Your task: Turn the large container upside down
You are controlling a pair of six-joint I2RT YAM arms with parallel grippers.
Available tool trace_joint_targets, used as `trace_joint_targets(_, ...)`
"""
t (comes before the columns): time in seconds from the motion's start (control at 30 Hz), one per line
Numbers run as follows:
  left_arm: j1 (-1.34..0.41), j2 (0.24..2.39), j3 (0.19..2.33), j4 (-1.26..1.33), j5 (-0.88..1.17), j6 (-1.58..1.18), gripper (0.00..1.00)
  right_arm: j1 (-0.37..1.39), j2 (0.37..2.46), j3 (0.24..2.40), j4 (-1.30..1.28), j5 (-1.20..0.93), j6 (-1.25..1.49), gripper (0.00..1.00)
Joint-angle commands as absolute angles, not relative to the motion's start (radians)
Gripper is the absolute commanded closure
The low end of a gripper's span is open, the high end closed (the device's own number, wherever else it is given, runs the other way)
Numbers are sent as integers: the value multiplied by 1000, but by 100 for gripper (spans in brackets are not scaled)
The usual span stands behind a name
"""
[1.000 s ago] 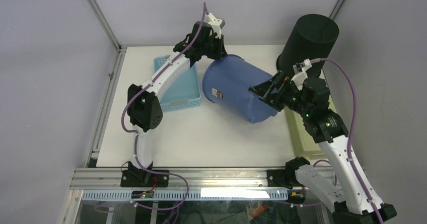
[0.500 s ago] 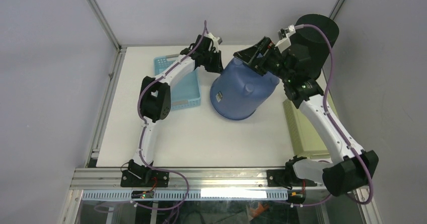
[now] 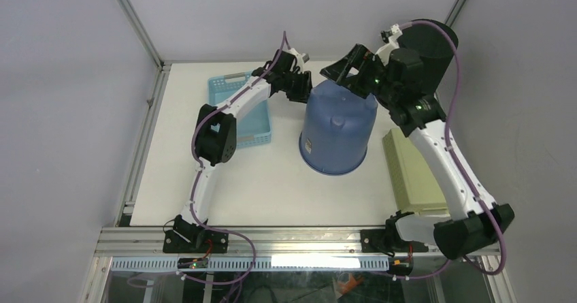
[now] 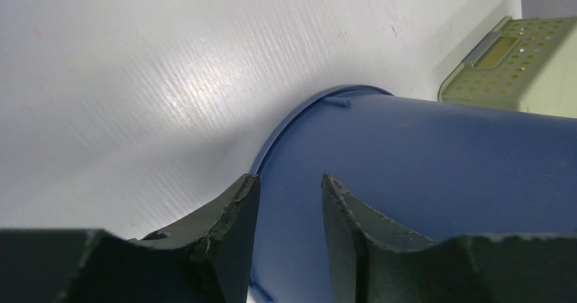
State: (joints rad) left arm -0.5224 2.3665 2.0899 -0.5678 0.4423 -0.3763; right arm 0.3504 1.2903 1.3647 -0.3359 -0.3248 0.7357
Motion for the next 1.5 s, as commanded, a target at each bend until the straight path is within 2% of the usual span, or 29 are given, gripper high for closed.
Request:
trace_joint_targets(0.0, -518, 2221, 2194, -559, 364, -352, 55, 352, 1105, 1440, -587, -295, 524, 4)
trace_joint_targets(0.13, -504, 2133, 2217, -583, 291, -329, 34, 361, 957, 1317, -704, -389, 448, 4)
trace_joint_targets(0.23, -487, 2051, 2197, -605, 221, -315, 21, 416, 858, 1182, -689, -445, 467, 4)
trace_joint_targets(0.4, -467, 1859, 1970, -607, 74, -267, 10, 605, 836, 1026, -627, -419, 555, 4)
trace_joint_targets(0.53, -435, 1711, 1753, -615, -57, -261, 1, 735, 900, 965, -514, -293, 602, 4)
trace_joint_targets(0.77, -370, 1626, 1541, -646, -80, -282, 2, 680, 1115, 1074, -446, 66, 591, 2)
trace_joint_targets(0.97, -370, 1670, 1491, -647, -39, -315, 9, 400, 1316, 1167, -343, 17, 683, 2)
trace_joint_targets(1.1, -373, 1720, 1479, -625, -16, -331, 10, 354, 1415, 1269, -395, 2, 724, 3)
trace_joint_targets(1.27, -375, 1758, 1448, -580, -42, -358, 19, 401, 1321, 1179, -367, -14, 706, 3)
trace_joint_targets(1.47, -396, 1839, 1463, -514, -48, -389, 19, 422, 1119, 1018, -453, -70, 741, 4)
